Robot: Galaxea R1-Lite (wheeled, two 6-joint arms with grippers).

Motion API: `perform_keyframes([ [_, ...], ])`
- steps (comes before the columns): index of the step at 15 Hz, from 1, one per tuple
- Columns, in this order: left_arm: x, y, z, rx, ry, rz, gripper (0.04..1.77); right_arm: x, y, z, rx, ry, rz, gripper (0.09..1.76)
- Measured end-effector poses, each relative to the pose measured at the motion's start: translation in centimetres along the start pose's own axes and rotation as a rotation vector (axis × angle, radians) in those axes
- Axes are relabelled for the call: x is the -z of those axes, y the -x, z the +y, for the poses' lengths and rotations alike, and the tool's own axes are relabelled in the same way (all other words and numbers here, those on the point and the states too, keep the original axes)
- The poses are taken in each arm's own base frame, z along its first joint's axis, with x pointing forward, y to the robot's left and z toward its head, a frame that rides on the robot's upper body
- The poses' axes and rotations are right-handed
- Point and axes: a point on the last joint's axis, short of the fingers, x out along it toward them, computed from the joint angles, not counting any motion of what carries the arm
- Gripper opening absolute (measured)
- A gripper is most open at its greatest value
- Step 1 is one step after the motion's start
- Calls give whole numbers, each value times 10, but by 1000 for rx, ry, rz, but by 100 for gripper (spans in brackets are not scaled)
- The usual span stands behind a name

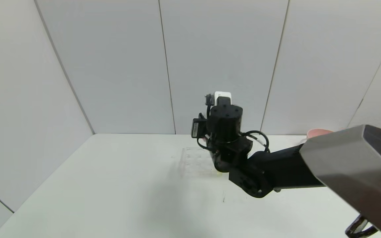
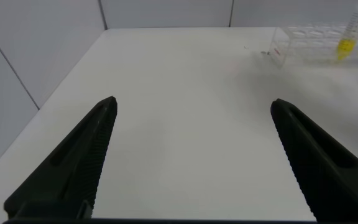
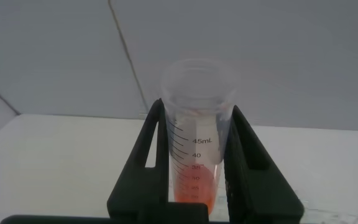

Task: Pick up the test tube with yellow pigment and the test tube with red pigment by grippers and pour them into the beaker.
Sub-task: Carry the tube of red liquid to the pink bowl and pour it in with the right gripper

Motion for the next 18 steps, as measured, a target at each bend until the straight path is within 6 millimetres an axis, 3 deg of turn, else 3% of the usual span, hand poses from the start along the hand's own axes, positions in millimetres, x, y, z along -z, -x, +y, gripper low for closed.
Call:
perform_keyframes([
  [4,0,0,0,0,0,0,176,-47,-4,-67,40,54,-30,57],
  [7,0,0,0,0,0,0,176,-63,6,-151,46,99,-24,57],
  [9,0,0,0,0,0,0,176,-71,17,-213,58,126,-33,57],
  [13,0,0,0,0,0,0,176,-96,44,-316,74,180,-109,57],
  [18,0,0,0,0,0,0,176,-113,81,-405,-85,333,-90,57],
])
